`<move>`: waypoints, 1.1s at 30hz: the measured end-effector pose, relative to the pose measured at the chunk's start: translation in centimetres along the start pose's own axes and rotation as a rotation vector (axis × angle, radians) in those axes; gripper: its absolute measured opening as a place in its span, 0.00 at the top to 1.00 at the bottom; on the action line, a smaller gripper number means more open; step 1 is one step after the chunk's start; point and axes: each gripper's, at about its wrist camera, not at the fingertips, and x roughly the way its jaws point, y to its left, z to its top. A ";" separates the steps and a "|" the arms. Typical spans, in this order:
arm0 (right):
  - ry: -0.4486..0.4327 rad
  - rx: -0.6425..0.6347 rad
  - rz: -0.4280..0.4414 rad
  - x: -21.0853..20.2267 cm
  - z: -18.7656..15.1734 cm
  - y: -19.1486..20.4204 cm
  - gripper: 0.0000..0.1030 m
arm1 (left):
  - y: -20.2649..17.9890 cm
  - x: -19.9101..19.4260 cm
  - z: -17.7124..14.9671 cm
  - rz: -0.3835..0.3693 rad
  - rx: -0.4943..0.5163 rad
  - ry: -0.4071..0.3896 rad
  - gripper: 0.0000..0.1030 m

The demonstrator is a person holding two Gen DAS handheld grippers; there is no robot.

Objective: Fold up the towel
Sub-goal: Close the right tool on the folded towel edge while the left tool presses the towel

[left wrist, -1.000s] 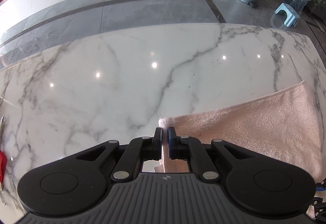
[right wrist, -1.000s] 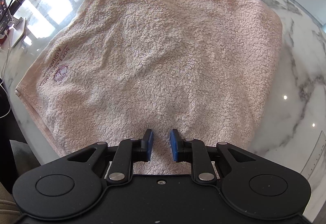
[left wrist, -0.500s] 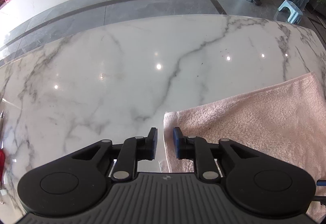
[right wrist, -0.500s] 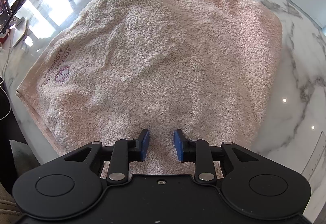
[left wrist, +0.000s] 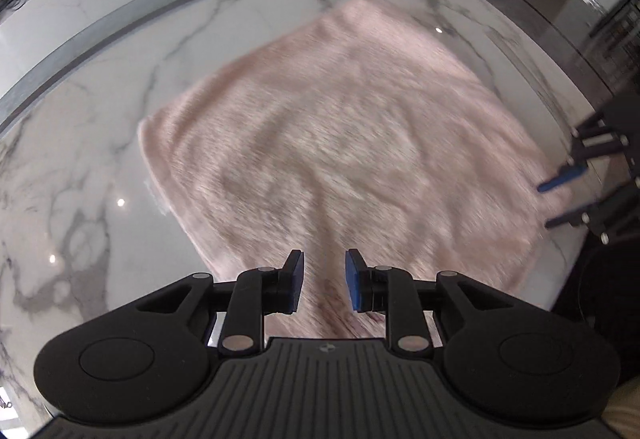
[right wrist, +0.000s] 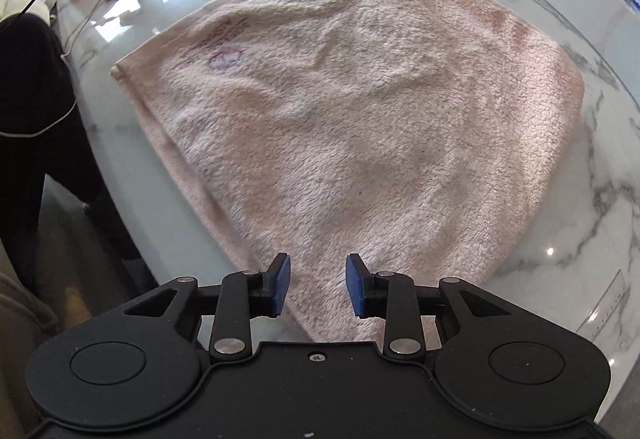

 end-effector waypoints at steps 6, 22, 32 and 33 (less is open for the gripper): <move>-0.018 -0.062 -0.018 -0.2 -1.2 1.6 0.73 | -5.7 0.4 -3.6 -0.002 0.180 0.006 0.79; 0.034 -0.175 -0.095 2.1 -1.2 3.1 0.89 | -8.0 3.4 -6.7 0.125 0.248 0.031 0.79; -0.017 -0.154 -0.036 -1.1 -0.7 2.3 0.95 | -7.9 2.6 -6.6 0.124 0.249 -0.004 0.79; -0.008 -0.177 -0.025 -1.2 -0.8 2.5 0.95 | -8.0 2.6 -6.5 0.125 0.249 -0.003 0.79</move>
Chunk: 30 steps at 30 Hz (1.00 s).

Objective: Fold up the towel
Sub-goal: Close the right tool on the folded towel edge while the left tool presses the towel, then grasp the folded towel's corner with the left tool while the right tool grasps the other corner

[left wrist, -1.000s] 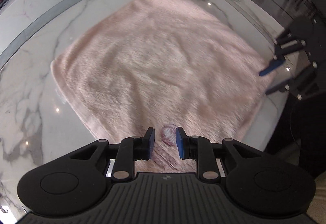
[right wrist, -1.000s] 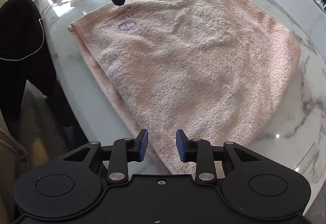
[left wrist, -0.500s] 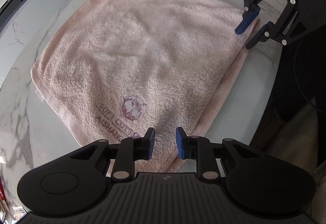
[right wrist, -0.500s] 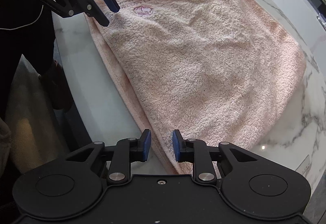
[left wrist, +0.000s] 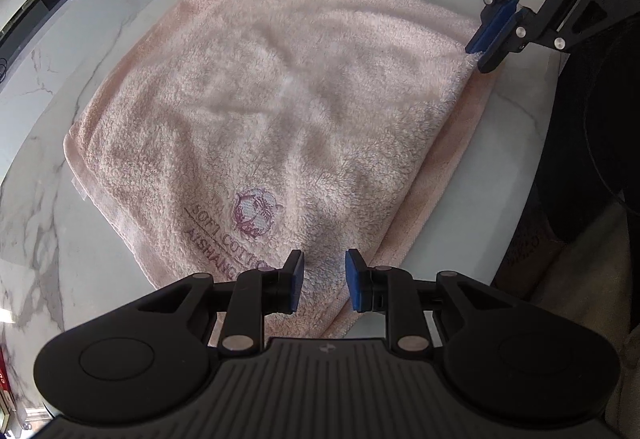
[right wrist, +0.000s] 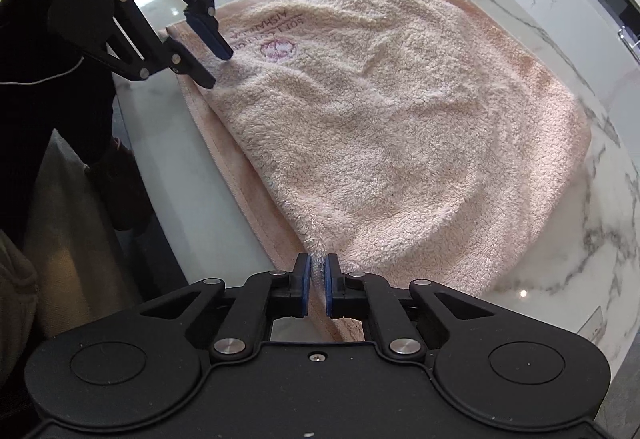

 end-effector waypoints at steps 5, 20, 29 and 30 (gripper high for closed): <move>0.045 -0.043 0.029 1.0 -0.1 0.8 0.95 | 0.4 -0.2 -0.1 -0.029 -0.032 0.000 0.79; -0.024 0.145 0.051 0.6 -2.0 -0.5 0.67 | 2.6 -1.7 -1.7 -0.030 -0.149 -0.029 0.79; -0.039 0.204 -0.080 -1.9 -5.6 -0.9 0.59 | 2.8 -4.0 -4.2 0.067 -0.177 -0.038 0.78; -0.032 0.193 -0.088 -1.8 -5.9 -0.7 0.59 | 2.6 -4.1 -4.5 0.079 -0.169 -0.031 0.78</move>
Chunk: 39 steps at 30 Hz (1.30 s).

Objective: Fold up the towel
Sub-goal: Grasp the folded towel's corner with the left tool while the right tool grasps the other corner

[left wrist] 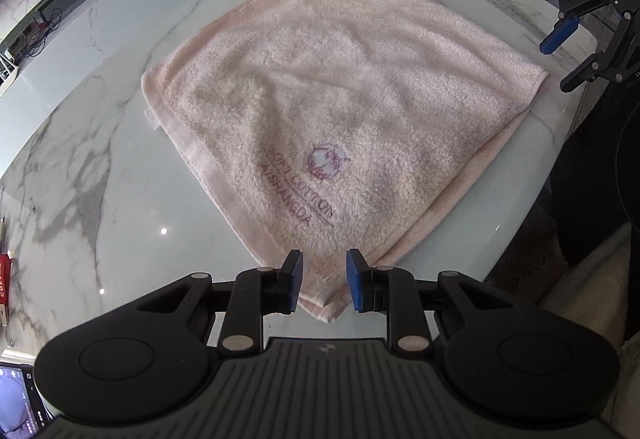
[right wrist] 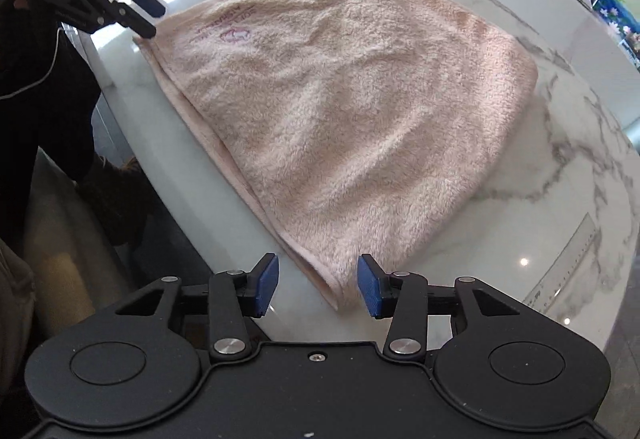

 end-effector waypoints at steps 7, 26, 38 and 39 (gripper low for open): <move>0.021 -0.163 -0.116 0.7 -1.5 2.7 0.59 | -1.7 -0.2 -1.5 0.085 0.146 0.014 0.78; 0.026 -0.219 -0.151 1.2 -1.7 4.1 0.59 | -6.6 0.9 -2.9 0.237 0.554 0.035 0.69; 0.009 -0.349 -0.230 1.5 -2.9 4.7 0.59 | -8.1 2.9 -2.6 0.284 0.697 0.066 0.69; 0.009 -0.354 -0.231 1.5 -2.9 4.6 0.59 | -8.1 3.1 -2.6 0.286 0.699 0.069 0.69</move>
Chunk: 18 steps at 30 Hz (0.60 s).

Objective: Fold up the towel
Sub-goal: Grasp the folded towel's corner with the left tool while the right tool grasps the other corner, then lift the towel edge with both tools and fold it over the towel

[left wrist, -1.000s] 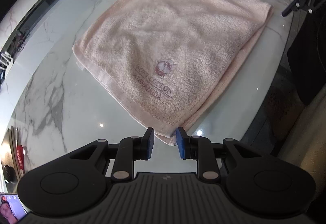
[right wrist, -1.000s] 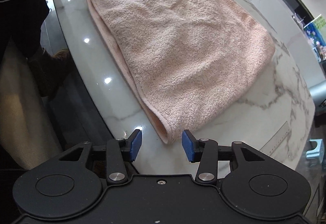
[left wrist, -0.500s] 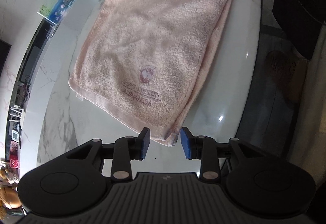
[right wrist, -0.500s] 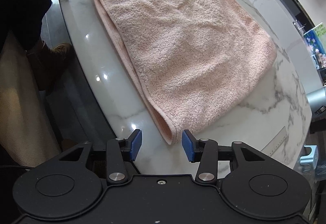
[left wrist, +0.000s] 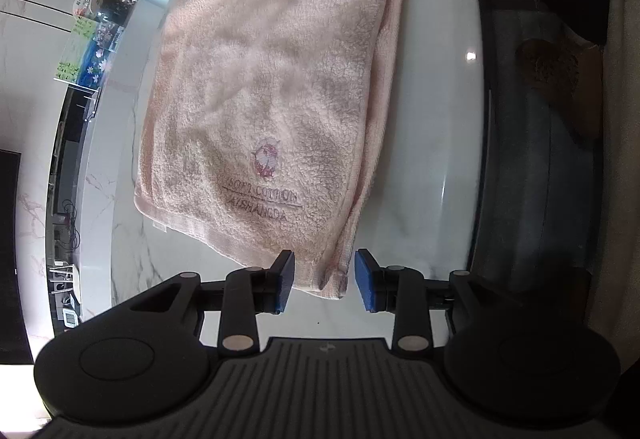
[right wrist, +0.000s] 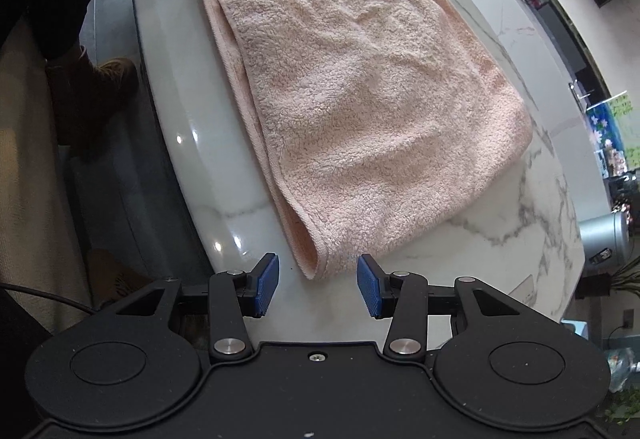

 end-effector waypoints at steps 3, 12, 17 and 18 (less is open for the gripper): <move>0.011 -0.050 -0.014 0.4 0.0 0.3 0.59 | 0.0 0.5 0.1 0.000 0.005 0.010 0.69; 0.045 -0.171 -0.054 1.7 0.0 1.5 0.60 | -0.2 1.2 -0.4 -0.005 0.010 0.023 0.69; 0.061 -0.207 -0.064 2.1 -0.2 1.8 0.60 | -0.8 0.9 -0.7 -0.010 0.016 0.013 0.69; 0.059 -0.206 -0.067 2.2 -0.2 1.7 0.60 | -0.7 0.9 -0.7 -0.010 0.016 0.011 0.69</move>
